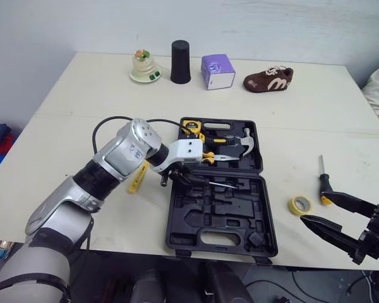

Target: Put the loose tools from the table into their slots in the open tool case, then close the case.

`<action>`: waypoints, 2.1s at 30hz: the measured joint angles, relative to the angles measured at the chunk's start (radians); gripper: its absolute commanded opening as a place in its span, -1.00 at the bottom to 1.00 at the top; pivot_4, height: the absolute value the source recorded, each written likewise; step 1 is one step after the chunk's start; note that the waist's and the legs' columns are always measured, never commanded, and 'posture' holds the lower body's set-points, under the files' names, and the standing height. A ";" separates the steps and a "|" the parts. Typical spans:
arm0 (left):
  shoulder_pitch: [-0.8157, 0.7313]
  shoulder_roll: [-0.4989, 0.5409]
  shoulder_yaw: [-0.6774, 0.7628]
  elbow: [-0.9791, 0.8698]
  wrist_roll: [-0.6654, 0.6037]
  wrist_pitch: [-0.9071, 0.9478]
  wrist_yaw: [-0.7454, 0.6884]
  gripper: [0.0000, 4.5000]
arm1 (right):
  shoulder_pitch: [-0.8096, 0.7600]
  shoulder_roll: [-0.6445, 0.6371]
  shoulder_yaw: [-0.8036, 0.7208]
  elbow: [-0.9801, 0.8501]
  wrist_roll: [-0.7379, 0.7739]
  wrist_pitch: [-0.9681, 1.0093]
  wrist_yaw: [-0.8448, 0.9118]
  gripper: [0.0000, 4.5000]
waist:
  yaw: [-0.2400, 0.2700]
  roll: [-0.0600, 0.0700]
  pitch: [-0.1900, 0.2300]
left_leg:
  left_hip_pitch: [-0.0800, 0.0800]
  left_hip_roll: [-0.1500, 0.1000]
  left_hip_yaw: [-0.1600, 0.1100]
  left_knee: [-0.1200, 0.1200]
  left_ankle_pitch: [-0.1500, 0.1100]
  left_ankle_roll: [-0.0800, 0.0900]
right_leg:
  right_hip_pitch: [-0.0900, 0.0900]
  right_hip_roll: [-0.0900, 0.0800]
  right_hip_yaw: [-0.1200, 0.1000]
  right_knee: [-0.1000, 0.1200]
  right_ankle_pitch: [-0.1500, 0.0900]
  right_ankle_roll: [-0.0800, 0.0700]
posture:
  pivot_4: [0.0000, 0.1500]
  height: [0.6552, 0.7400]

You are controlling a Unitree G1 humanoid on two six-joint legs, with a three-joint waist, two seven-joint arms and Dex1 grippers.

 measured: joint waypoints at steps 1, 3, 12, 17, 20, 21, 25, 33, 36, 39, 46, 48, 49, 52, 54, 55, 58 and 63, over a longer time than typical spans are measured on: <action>-0.002 -0.013 0.000 0.008 0.006 -0.001 0.000 -0.51 | 0.003 0.000 0.000 -0.002 0.000 -0.006 -0.001 1.00 | 0.001 0.000 0.000 | 0.000 0.000 0.000 0.000 0.000 0.000 | 0.000 0.000 0.000 0.000 0.000 0.000 | 1.00 0.86; -0.004 -0.025 0.001 0.019 0.012 -0.004 -0.002 -0.51 | 0.008 0.000 -0.001 -0.006 0.002 -0.014 -0.003 1.00 | 0.003 0.000 0.000 | 0.000 -0.001 0.000 0.000 0.000 0.001 | 0.000 -0.001 0.000 0.000 0.000 0.000 | 1.00 0.86; -0.013 -0.060 0.007 0.035 0.043 -0.001 -0.013 -0.51 | 0.038 0.011 0.009 -0.023 0.000 -0.048 -0.019 1.00 | 0.003 0.000 0.000 | 0.000 -0.005 -0.001 0.001 0.000 0.005 | 0.002 -0.005 -0.001 0.000 -0.001 0.004 | 1.00 0.86; -0.072 -0.060 0.037 0.038 0.039 0.047 -0.039 -0.51 | 0.040 0.012 0.048 -0.023 -0.012 -0.059 -0.028 1.00 | -0.002 0.000 0.000 | 0.000 -0.004 -0.001 0.000 0.000 0.004 | 0.001 -0.005 -0.001 0.000 -0.001 0.004 | 1.00 0.86; -0.083 -0.062 0.042 0.039 0.045 0.044 -0.041 -0.51 | 0.027 0.010 0.077 -0.021 -0.020 -0.069 -0.032 1.00 | -0.001 0.001 0.000 | 0.000 -0.004 -0.001 0.000 0.000 0.004 | 0.001 -0.005 -0.001 0.001 -0.001 0.004 | 1.00 0.86; -0.082 -0.064 0.037 0.046 0.050 0.038 -0.042 -0.51 | 0.020 0.006 0.082 -0.019 -0.022 -0.072 -0.035 1.00 | -0.001 0.001 0.000 | 0.000 -0.004 -0.001 0.000 0.000 0.004 | 0.001 -0.005 -0.001 0.001 -0.001 0.004 | 1.00 0.86; -0.071 -0.076 0.016 0.069 0.082 0.020 -0.040 -0.51 | -0.001 -0.002 0.103 -0.013 -0.022 -0.074 -0.042 1.00 | 0.001 0.001 0.000 | 0.000 -0.005 -0.001 0.001 0.000 0.004 | 0.001 -0.005 -0.001 0.001 -0.001 0.004 | 1.00 0.86; -0.068 -0.107 0.009 0.096 0.123 -0.022 -0.034 -0.51 | -0.004 -0.008 0.103 -0.013 -0.022 -0.074 -0.048 1.00 | 0.001 0.001 0.000 | 0.000 -0.005 -0.001 0.001 0.000 0.004 | 0.002 -0.005 0.000 0.002 -0.001 0.004 | 1.00 0.86; -0.065 -0.109 0.008 0.095 0.136 -0.036 -0.036 -0.51 | 0.002 -0.008 0.103 -0.013 -0.021 -0.074 -0.050 1.00 | 0.001 0.001 0.000 | 0.000 -0.005 -0.001 0.001 0.000 0.004 | 0.002 -0.005 0.000 0.002 -0.001 0.004 | 1.00 0.86; -0.058 -0.106 0.007 0.076 0.157 -0.050 -0.040 -0.51 | 0.005 -0.007 0.103 -0.014 -0.020 -0.074 -0.050 1.00 | 0.001 0.001 0.000 | 0.001 -0.005 -0.001 0.001 0.000 0.004 | 0.002 -0.005 0.000 0.002 -0.001 0.004 | 1.00 0.86; -0.039 -0.109 0.011 0.059 0.189 -0.084 -0.031 -0.51 | 0.021 -0.004 0.104 -0.015 -0.020 -0.075 -0.053 1.00 | 0.001 0.001 -0.001 | 0.002 -0.005 -0.001 0.002 0.000 0.004 | 0.003 -0.005 -0.001 0.003 -0.001 0.004 | 1.00 0.86; -0.037 -0.113 0.014 0.059 0.196 -0.087 -0.030 -0.51 | 0.019 -0.004 0.105 -0.015 -0.021 -0.076 -0.057 1.00 | 0.001 0.001 -0.001 | 0.002 -0.005 -0.001 0.002 0.000 0.004 | 0.004 -0.005 -0.001 0.002 -0.001 0.004 | 1.00 0.86; -0.036 -0.114 0.015 0.059 0.196 -0.087 -0.031 -0.51 | 0.018 -0.004 0.105 -0.015 -0.021 -0.076 -0.057 1.00 | 0.001 0.001 -0.001 | 0.002 -0.005 -0.001 0.002 0.000 0.004 | 0.004 -0.005 -0.001 0.002 -0.001 0.004 | 1.00 0.86; -0.031 -0.114 0.020 0.054 0.195 -0.083 -0.042 0.11 | 0.016 -0.005 0.105 -0.015 -0.021 -0.076 -0.057 1.00 | 0.001 0.001 -0.001 | 0.002 -0.005 -0.002 0.002 0.000 0.005 | 0.004 -0.005 -0.001 0.002 -0.001 0.004 | 1.00 0.86; -0.021 -0.114 0.027 0.030 0.188 -0.067 -0.059 0.54 | 0.016 -0.005 0.105 -0.014 -0.022 -0.076 -0.056 1.00 | 0.001 0.001 -0.001 | 0.002 -0.005 -0.002 0.002 0.000 0.004 | 0.004 -0.005 -0.001 0.002 -0.001 0.004 | 1.00 0.86; -0.016 -0.114 0.034 0.019 0.176 -0.052 -0.070 0.74 | 0.016 -0.006 0.105 -0.014 -0.022 -0.076 -0.055 1.00 | 0.001 0.001 -0.001 | 0.002 -0.005 -0.002 0.002 0.000 0.004 | 0.004 -0.006 -0.001 0.003 -0.001 0.004 | 1.00 0.86; -0.007 -0.107 0.106 -0.035 0.084 0.011 -0.120 0.97 | 0.017 -0.008 0.105 -0.014 -0.023 -0.076 -0.053 1.00 | 0.001 0.001 -0.001 | 0.001 -0.004 -0.002 0.002 0.000 0.004 | 0.003 -0.005 -0.001 0.003 -0.001 0.004 | 1.00 0.86; 0.060 -0.120 0.294 -0.059 -0.056 -0.023 -0.101 0.97 | 0.016 -0.009 0.106 -0.016 -0.026 -0.076 -0.057 1.00 | -0.003 0.004 -0.003 | 0.003 -0.004 -0.001 0.002 0.000 0.004 | 0.004 -0.006 -0.001 0.004 -0.002 0.005 | 1.00 0.86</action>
